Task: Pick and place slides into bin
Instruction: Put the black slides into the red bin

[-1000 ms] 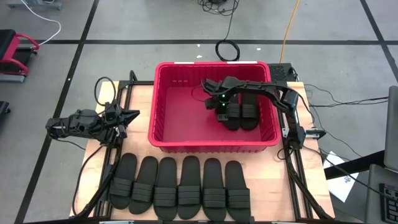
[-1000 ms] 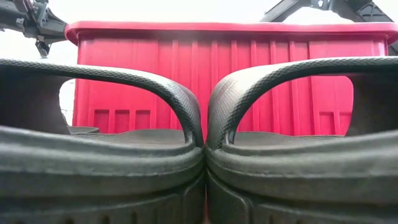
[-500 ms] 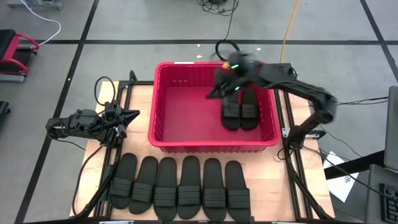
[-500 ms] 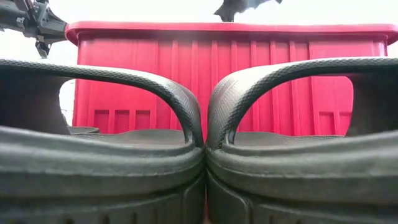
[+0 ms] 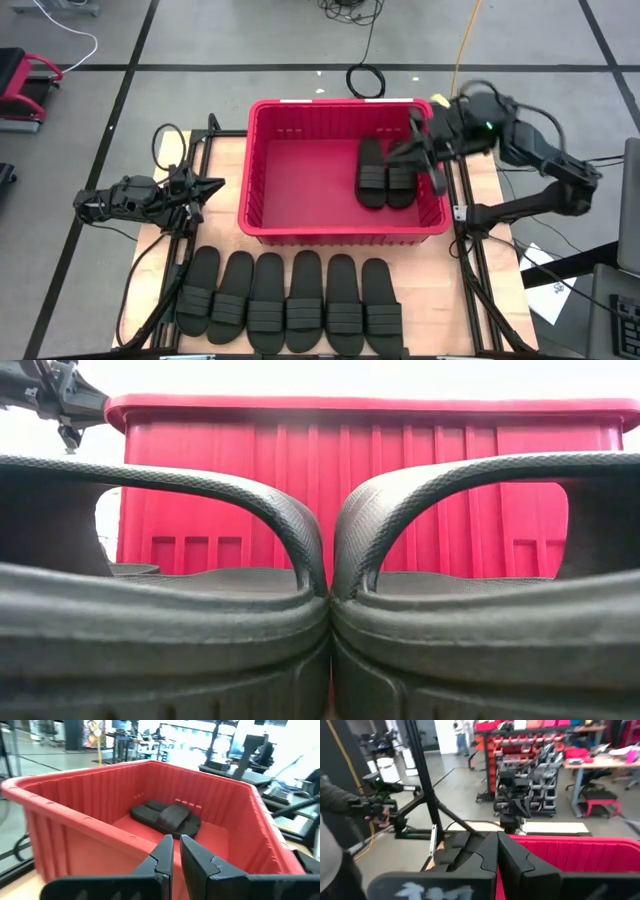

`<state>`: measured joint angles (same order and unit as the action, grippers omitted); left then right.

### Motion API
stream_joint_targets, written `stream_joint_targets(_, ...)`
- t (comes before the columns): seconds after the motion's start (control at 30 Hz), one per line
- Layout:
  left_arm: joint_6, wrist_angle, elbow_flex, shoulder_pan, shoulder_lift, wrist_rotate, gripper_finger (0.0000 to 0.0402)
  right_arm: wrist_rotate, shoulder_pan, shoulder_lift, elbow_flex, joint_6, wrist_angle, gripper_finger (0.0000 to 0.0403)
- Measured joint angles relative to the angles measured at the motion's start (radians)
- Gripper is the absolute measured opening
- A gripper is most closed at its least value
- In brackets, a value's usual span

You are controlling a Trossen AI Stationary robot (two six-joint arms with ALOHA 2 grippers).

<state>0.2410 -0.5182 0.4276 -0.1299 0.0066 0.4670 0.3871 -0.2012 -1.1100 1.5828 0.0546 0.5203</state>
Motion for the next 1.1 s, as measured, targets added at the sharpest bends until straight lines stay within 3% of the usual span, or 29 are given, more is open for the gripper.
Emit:
stream_joint_targets(0.2, -0.051, 0.022, 0.0, 0.0, 0.0, -0.096, 0.0031, -0.207, 0.157, 0.126, -0.266, 0.112, -0.276, 0.0)
stream_joint_targets(0.43, -0.143, 0.176, 0.0, 0.0, 0.0, -0.103, 0.0031, -0.258, 0.219, 0.29, -0.633, 0.274, -0.488, 0.0)
stream_joint_targets(0.57, -0.13, 0.208, 0.0, 0.0, 0.0, -0.103, 0.0031, -0.295, 0.207, 0.392, -0.776, 0.267, -0.582, 0.0)
stream_joint_targets(0.83, -0.098, 0.437, 0.0, 0.0, 0.0, -0.103, 0.0031, -0.382, 0.201, 0.529, -0.842, 0.095, -0.583, 0.0)
stream_joint_targets(1.0, -0.1, 0.502, 0.0, 0.0, 0.0, -0.101, 0.0031, -0.377, 0.204, 0.58, -0.842, 0.167, -0.508, 0.0)
stream_joint_targets(1.1, -0.076, 0.503, 0.0, 0.0, 0.0, -0.101, 0.0031, -0.309, 0.206, 0.607, -0.843, 0.227, -0.409, 0.0)
